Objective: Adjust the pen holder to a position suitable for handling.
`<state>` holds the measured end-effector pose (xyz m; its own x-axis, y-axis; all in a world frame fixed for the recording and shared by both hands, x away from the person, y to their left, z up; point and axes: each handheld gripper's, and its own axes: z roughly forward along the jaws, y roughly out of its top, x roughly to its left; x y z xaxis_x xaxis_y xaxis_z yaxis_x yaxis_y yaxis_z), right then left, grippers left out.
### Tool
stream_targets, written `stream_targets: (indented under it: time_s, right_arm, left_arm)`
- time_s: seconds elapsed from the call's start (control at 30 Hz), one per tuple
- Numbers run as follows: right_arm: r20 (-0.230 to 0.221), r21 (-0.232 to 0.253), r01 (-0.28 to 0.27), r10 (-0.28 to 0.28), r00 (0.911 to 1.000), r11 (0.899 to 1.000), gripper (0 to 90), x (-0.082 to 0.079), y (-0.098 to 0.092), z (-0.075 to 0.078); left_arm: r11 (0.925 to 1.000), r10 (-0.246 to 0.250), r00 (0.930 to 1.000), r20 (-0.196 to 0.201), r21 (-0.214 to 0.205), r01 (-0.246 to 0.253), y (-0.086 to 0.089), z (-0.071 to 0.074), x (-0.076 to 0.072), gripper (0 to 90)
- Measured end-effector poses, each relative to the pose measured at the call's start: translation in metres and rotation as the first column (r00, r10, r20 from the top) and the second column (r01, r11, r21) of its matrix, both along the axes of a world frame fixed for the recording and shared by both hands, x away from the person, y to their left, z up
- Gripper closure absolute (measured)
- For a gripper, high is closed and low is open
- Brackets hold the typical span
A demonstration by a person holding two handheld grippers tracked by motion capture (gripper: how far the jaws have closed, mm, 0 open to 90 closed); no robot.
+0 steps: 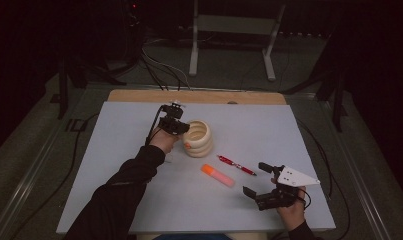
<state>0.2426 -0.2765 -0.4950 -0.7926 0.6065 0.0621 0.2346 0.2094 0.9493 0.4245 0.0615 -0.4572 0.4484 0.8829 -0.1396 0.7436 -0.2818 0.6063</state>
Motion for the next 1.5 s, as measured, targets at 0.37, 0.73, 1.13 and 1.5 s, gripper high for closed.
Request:
stream_targets:
  time_s: [0.37, 0.73, 1.13, 1.5]
  right_arm:
    - [0.003, -0.002, -0.002, 0.002, 1.0, 1.0, 0.0, 0.0, 0.0, 0.0]
    - [0.003, 0.001, 0.0, 0.0, 1.0, 1.0, 0.0, 0.0, -0.001, 0.0]
    - [-0.001, 0.002, 0.0, 0.0, 1.0, 1.0, 0.0, 0.0, 0.0, 0.0]
    - [-0.008, 0.001, -0.005, 0.005, 1.0, 1.0, 0.0, 0.0, 0.001, -0.001]
  left_arm:
    - [0.9996, -0.02, 0.9997, 0.012, -0.018, 0.02, -0.01, -0.003, 0.001, 73.7]
    - [0.9951, -0.052, 0.9976, 0.047, -0.082, 0.056, -0.005, 0.005, 0.0, 55.2]
    - [0.9777, -0.088, 0.991, 0.1, -0.181, 0.106, 0.009, 0.021, -0.009, 37.5]
    - [0.9463, -0.163, 0.9675, 0.193, -0.247, 0.209, 0.03, 0.036, -0.025, 13.1]
